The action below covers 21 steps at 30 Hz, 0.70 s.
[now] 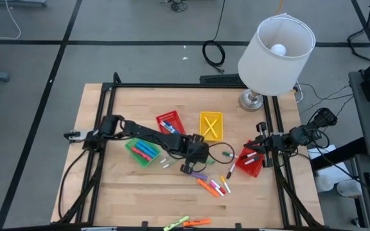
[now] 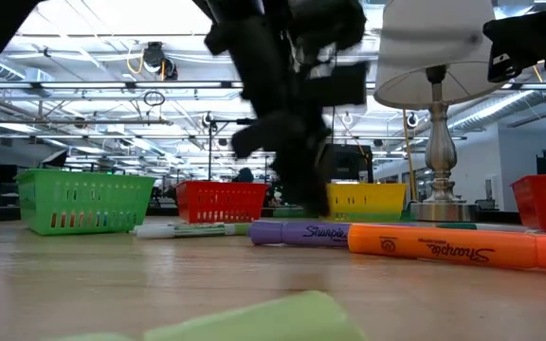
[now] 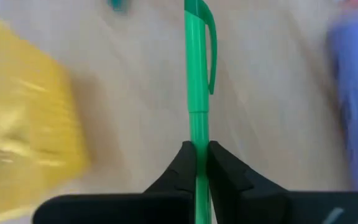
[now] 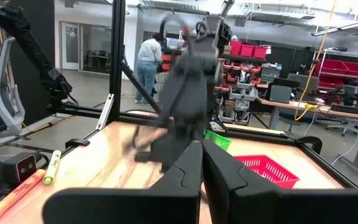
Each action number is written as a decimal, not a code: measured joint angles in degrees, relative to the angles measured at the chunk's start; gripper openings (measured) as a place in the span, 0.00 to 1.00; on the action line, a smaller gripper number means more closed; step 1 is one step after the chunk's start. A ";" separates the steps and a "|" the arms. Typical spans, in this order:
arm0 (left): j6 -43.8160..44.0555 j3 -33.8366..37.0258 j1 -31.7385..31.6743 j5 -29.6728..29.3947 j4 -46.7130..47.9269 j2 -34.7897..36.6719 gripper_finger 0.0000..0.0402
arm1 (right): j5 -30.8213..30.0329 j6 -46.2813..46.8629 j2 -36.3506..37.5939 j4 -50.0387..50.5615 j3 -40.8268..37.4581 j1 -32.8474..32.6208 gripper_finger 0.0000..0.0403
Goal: Pick & Place Markers
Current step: Put the green pen into the yellow bin
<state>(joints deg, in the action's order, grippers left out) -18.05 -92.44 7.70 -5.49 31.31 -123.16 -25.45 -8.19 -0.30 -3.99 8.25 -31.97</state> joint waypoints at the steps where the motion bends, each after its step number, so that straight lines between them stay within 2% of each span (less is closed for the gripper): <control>1: 0.28 -0.07 0.10 -0.79 0.16 1.37 0.04 | -0.02 0.00 0.00 0.00 0.00 0.00 0.00; 6: 7.25 -0.20 -0.17 -3.03 -0.32 5.39 0.04 | 0.00 0.02 0.00 -0.01 0.00 -0.01 0.00; 12: 26.42 -0.38 -3.69 -4.51 -6.94 8.25 0.04 | 0.02 0.67 -0.02 -0.54 0.00 -0.01 0.00; 21: 34.55 -0.37 -10.52 -6.80 -13.90 6.55 0.03 | 0.09 1.38 -0.09 -0.38 0.00 0.01 0.00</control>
<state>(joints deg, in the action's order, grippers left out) 16.50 -92.82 -2.81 -12.29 17.41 -116.61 -25.36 -6.81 -0.38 -4.36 8.25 -31.97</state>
